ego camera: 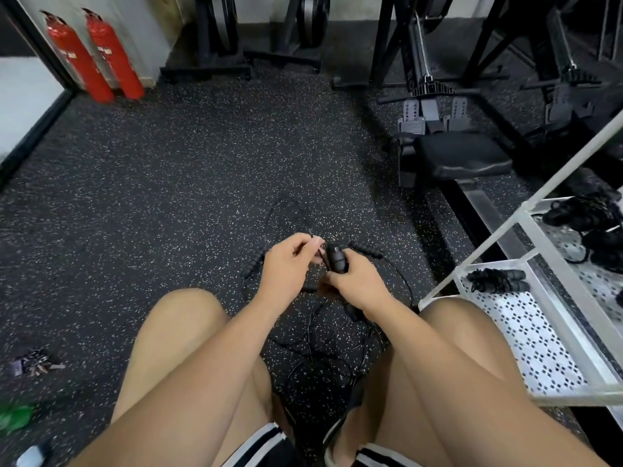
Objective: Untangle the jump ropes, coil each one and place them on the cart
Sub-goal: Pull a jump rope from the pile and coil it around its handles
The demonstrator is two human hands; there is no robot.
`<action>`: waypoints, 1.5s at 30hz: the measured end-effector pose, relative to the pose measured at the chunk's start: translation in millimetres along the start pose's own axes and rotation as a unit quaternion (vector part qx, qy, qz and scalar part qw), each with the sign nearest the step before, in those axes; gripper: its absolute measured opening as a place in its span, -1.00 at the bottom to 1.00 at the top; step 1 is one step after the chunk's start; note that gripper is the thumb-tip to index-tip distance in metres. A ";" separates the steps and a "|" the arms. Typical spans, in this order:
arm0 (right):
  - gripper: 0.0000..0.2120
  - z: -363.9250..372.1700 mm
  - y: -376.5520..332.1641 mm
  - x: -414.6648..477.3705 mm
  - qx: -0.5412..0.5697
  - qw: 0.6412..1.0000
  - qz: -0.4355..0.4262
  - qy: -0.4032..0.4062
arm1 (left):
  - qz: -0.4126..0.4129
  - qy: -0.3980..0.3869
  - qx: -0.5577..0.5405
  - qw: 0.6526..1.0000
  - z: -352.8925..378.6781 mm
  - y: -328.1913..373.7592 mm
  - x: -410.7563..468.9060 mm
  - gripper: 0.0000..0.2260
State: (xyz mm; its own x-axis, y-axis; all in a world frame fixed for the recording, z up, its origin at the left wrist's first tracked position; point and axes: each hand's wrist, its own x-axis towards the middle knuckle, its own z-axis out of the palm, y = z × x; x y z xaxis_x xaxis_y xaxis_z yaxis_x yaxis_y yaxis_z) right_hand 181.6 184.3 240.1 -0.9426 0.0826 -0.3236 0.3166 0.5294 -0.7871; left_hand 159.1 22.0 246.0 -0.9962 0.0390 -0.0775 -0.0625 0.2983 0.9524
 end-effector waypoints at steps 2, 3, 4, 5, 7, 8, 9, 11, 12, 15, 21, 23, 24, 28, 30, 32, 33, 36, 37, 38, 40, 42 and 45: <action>-0.80 -7.3 -7.9 -4.0 0.083 0.996 0.008 0.000 | -0.043 0.005 -0.056 0.997 -0.7 -0.1 0.9 -0.72; -0.79 -11.9 -12.2 -5.7 0.154 0.988 0.018 -0.014 | -0.075 -0.003 -0.082 0.994 0.0 -1.9 2.0 -0.67; -0.77 -17.5 -17.8 -8.0 0.220 0.975 0.025 -0.032 | -0.102 -0.018 -0.102 0.989 0.7 -2.5 2.2 -0.67; -0.76 -24.4 -24.5 -10.7 0.258 0.965 0.024 -0.044 | -0.118 -0.038 -0.096 0.988 1.9 -5.0 2.7 -0.70; -0.77 -36.5 -37.8 -14.9 0.285 0.957 0.011 -0.052 | -0.119 -0.099 -0.045 0.987 6.9 -8.3 1.7 -0.69; -0.78 -41.8 -44.8 -17.0 0.298 0.953 0.003 -0.051 | -0.116 -0.128 -0.014 0.985 10.1 -8.9 -0.6 -0.67; -0.80 -46.8 -51.3 -19.1 0.314 0.948 -0.001 -0.048 | -0.111 -0.149 0.018 0.982 13.2 -10.1 -2.5 -0.66; -0.83 -56.7 -64.3 -23.7 0.342 0.939 -0.011 -0.040 | -0.092 -0.180 0.066 0.977 21.0 -14.6 -4.1 -0.67; -0.83 -61.5 -70.7 -26.4 0.351 0.935 -0.017 -0.039 | -0.085 -0.197 0.070 0.974 24.6 -17.4 -5.3 -0.70; -0.83 -74.8 -88.9 -33.5 0.379 0.923 -0.044 -0.043 | -0.077 -0.221 0.080 0.969 29.2 -23.0 -5.4 -0.80; -0.84 -93.5 -125.0 -51.3 0.452 0.885 -0.087 -0.066 | -0.046 -0.215 0.105 0.970 29.3 -30.3 -2.6 -0.90; -0.86 -100.1 -135.4 -54.2 0.478 0.870 -0.106 -0.064 | -0.025 -0.218 0.140 0.965 27.7 -30.4 -3.6 -0.90; -0.86 -104.0 -140.5 -54.8 0.495 0.859 -0.116 -0.063 | -0.013 -0.220 0.155 0.963 26.9 -30.4 -4.3 -0.87; -0.92 -120.4 -155.8 -52.0 0.546 0.824 -0.143 -0.044 | -0.008 -0.231 0.193 0.954 24.5 -29.0 -6.6 -0.75; -0.94 -121.9 -155.6 -46.4 0.550 0.821 -0.146 -0.039 | -0.022 -0.226 0.198 0.954 23.5 -26.4 -5.9 -0.71; -0.92 -119.1 -149.1 -38.8 0.548 0.824 -0.137 -0.039 | -0.042 -0.216 0.192 0.956 23.7 -24.0 -4.3 -0.70; -0.87 -115.5 -143.8 -34.2 0.544 0.829 -0.127 -0.036 | -0.055 -0.211 0.180 0.959 23.4 -22.7 -3.7 -0.70; -0.74 -99.8 -119.3 -18.9 0.533 0.843 -0.074 -0.020 | -0.071 -0.178 0.108 0.975 22.3 -21.6 -1.3 -0.75; -0.72 -92.9 -108.5 -14.1 0.524 0.850 -0.053 -0.017 | -0.058 -0.165 0.089 0.981 21.7 -20.5 -1.3 -0.76; -0.71 -85.3 -96.9 -9.9 0.507 0.861 -0.032 -0.017 | -0.047 -0.151 0.080 0.984 21.0 -18.7 -1.6 -0.77; -0.70 -68.0 -71.1 -3.0 0.457 0.889 0.020 -0.017 | -0.037 -0.123 0.087 0.988 17.5 -14.3 -3.0 -0.75; -0.66 -51.4 -45.3 2.1 0.393 0.917 0.064 -0.021 | -0.017 -0.106 0.098 0.989 14.9 -15.5 -3.2 -0.72; -0.70 -31.6 -13.6 6.3 0.280 0.953 0.107 -0.038 | -0.021 -0.132 0.039 0.990 12.5 -12.7 -4.2 -0.73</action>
State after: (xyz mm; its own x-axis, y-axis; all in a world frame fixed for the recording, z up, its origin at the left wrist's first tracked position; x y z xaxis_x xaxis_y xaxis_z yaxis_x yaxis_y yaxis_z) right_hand 168.0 204.3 265.4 -0.8464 0.0646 -0.5286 0.5280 -0.0284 -0.8488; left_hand 164.9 30.0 230.6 -0.9414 0.2704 -0.2017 -0.0891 0.3772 0.9218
